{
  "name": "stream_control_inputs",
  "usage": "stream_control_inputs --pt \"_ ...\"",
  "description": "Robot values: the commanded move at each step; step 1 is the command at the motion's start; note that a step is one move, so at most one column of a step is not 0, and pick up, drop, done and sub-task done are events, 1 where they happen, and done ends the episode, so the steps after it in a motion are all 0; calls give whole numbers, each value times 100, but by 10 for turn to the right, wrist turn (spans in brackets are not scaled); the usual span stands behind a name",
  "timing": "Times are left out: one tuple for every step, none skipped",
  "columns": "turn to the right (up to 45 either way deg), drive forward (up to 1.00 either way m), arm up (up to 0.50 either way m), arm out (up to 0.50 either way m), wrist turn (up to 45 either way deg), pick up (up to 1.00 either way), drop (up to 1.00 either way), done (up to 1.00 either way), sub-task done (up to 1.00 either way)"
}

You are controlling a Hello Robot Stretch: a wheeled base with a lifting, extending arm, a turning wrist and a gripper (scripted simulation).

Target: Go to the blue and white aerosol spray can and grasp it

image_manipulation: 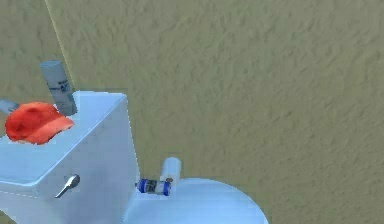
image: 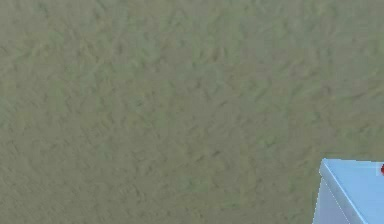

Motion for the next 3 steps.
stream_control_inputs --pt "0 0 50 0 0 0 0 0 0" --pt "0 0 18 0 0 0 0 0 0" --pt "0 0 0 36 0 0 0 0 0"
